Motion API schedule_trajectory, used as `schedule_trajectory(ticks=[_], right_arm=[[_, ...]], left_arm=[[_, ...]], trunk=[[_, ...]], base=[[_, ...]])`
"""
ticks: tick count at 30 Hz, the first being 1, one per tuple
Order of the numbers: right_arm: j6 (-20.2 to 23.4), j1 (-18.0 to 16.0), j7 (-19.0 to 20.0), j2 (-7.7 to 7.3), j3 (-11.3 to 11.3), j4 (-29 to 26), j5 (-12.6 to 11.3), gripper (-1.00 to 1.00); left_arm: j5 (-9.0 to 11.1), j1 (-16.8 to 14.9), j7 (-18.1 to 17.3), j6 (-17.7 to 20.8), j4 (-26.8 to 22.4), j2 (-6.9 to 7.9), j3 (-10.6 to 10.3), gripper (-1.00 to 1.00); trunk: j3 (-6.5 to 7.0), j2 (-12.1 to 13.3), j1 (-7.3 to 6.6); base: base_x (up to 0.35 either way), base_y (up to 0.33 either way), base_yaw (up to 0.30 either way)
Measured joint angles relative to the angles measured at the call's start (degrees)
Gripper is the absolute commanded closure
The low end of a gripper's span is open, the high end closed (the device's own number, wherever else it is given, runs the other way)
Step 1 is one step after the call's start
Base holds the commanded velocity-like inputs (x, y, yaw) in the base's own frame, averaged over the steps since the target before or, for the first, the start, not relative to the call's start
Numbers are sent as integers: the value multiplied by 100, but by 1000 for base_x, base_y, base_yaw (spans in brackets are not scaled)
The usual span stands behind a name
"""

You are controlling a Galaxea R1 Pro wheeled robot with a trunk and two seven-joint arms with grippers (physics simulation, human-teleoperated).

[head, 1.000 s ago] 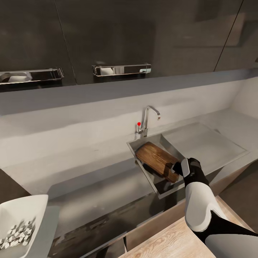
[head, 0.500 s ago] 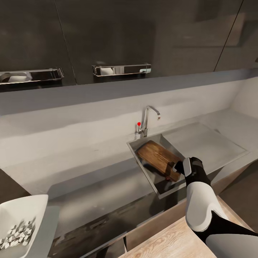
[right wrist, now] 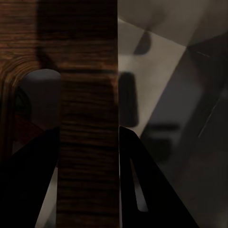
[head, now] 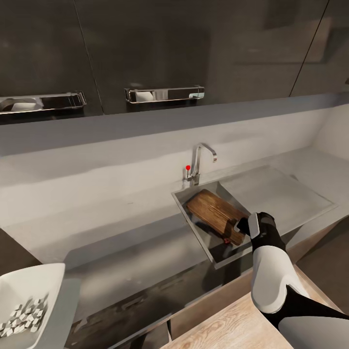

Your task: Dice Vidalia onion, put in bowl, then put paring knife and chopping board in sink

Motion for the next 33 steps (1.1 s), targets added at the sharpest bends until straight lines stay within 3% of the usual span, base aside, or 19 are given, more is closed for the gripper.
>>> schedule_trajectory(ticks=[16, 20, 26, 33], right_arm=[[0, 0, -13, 0, -8, -1, -44, 100], [3, 0, -174, 0, -9, -1, -121, 100], [4, -1, -548, 7, -9, 0, -690, 100], [10, -1, -584, 9, -8, 0, -821, 100]], left_arm=[[0, 0, 0, 0, 0, 0, 0, -100], [0, 0, 0, 0, 0, 0, 0, -100], [0, 0, 0, 0, 0, 0, 0, -100], [0, 0, 0, 0, 0, 0, 0, -100]], trunk=[[0, 0, 0], [0, 0, 0], [0, 0, 0], [0, 0, 0]], base=[[0, 0, 0], [0, 0, 0], [0, 0, 0], [0, 0, 0]])
